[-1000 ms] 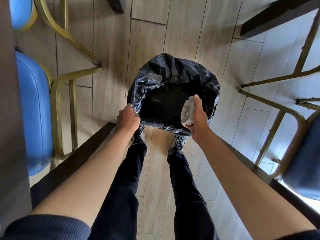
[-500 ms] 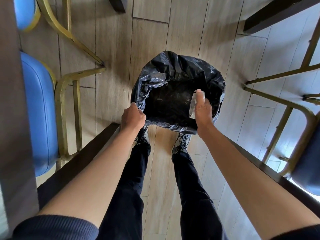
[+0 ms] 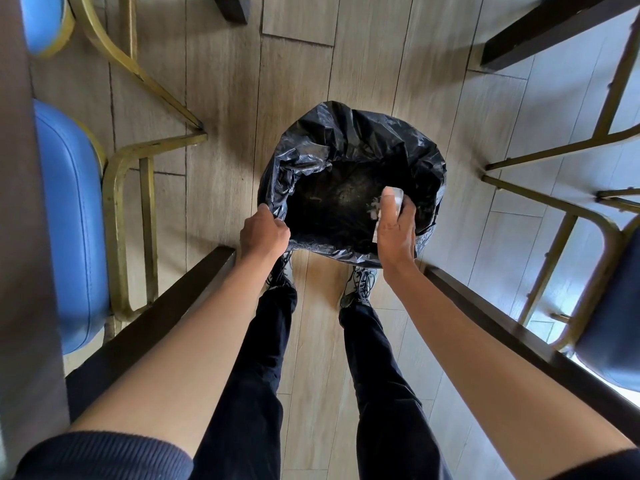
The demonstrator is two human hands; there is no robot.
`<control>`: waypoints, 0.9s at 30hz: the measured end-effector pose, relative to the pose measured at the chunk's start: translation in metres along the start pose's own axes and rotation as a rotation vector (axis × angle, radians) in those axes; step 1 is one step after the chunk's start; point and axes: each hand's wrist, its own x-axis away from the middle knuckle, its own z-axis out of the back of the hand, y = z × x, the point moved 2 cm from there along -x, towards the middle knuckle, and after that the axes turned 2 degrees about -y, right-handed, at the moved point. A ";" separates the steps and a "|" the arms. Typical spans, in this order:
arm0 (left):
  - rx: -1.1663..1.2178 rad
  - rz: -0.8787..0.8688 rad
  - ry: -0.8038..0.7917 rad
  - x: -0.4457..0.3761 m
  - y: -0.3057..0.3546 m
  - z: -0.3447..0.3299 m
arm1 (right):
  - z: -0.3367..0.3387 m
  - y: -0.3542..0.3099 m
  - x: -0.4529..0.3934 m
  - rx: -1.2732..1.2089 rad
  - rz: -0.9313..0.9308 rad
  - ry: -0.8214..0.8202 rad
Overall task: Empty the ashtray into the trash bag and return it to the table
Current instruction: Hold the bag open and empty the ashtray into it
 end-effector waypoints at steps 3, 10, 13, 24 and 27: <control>0.013 0.008 -0.005 0.000 0.000 0.000 | 0.000 -0.006 -0.001 0.056 0.035 -0.048; 0.030 0.024 -0.010 -0.001 0.000 -0.002 | 0.001 -0.008 -0.008 0.303 0.212 -0.114; 0.028 0.016 -0.006 -0.002 -0.001 -0.004 | 0.000 -0.005 -0.008 0.324 0.246 -0.064; 0.014 0.006 0.006 -0.005 -0.003 -0.005 | 0.000 0.010 -0.005 0.375 0.339 -0.012; 0.021 -0.004 0.006 -0.005 -0.003 -0.005 | 0.002 0.011 -0.010 0.392 0.381 -0.019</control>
